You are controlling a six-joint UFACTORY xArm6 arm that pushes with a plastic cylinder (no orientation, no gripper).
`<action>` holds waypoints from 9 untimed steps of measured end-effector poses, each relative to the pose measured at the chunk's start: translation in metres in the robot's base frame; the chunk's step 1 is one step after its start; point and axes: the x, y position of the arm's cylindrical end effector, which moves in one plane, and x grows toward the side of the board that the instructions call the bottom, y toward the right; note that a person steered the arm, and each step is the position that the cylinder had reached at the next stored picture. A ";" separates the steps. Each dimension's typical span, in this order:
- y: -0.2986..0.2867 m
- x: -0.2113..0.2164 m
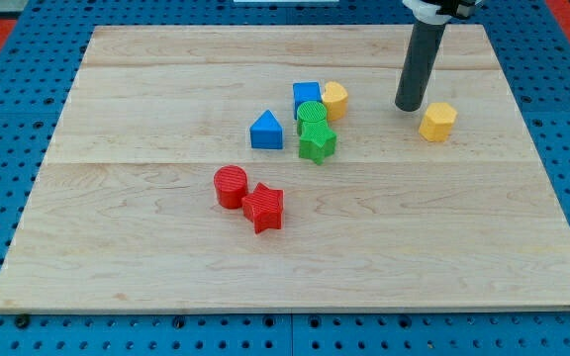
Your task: Push the red star close to the yellow hexagon
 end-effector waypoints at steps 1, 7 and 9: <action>0.039 0.000; -0.003 0.015; 0.030 0.042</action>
